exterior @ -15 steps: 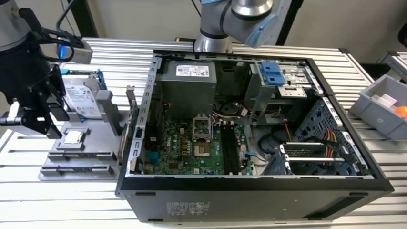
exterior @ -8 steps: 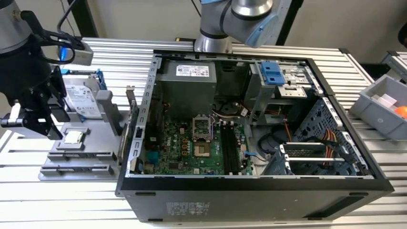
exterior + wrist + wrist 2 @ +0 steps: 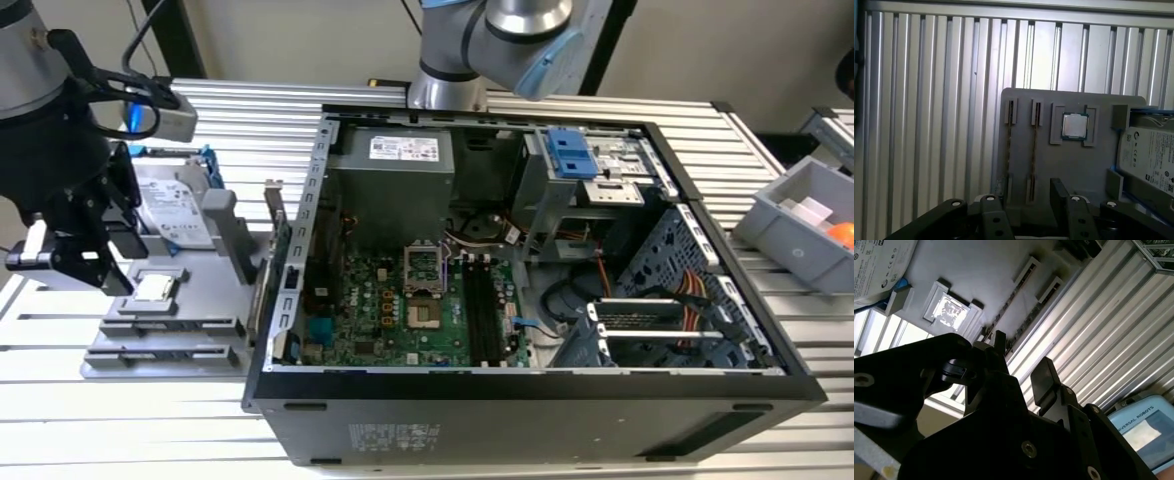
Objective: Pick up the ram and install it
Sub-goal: 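Pick up the ram and move it above insertion slot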
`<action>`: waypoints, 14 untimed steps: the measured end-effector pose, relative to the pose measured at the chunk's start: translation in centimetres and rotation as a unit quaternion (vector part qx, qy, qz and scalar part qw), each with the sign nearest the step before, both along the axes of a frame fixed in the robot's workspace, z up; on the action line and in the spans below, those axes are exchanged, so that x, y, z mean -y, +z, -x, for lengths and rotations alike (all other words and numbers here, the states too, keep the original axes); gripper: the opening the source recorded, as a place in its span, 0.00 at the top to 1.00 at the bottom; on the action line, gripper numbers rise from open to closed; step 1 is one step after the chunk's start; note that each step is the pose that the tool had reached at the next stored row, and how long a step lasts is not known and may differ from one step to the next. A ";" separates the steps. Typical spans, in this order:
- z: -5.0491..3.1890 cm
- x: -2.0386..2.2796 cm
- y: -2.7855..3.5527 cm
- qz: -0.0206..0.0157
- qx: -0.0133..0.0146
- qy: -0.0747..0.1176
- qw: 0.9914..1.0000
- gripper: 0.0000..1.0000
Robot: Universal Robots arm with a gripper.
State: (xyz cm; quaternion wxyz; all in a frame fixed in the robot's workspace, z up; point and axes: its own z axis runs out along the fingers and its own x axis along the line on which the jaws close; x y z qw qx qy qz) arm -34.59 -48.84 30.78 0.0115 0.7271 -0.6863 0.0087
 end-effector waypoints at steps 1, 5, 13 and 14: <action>0.00 0.00 -0.04 0.000 0.000 0.000 1.000 0.00; 0.00 0.00 -0.24 0.001 0.000 0.000 1.000 0.00; 0.00 0.00 -0.57 0.001 0.000 0.000 1.000 0.00; 0.00 0.00 -0.61 0.001 0.000 0.000 1.000 0.00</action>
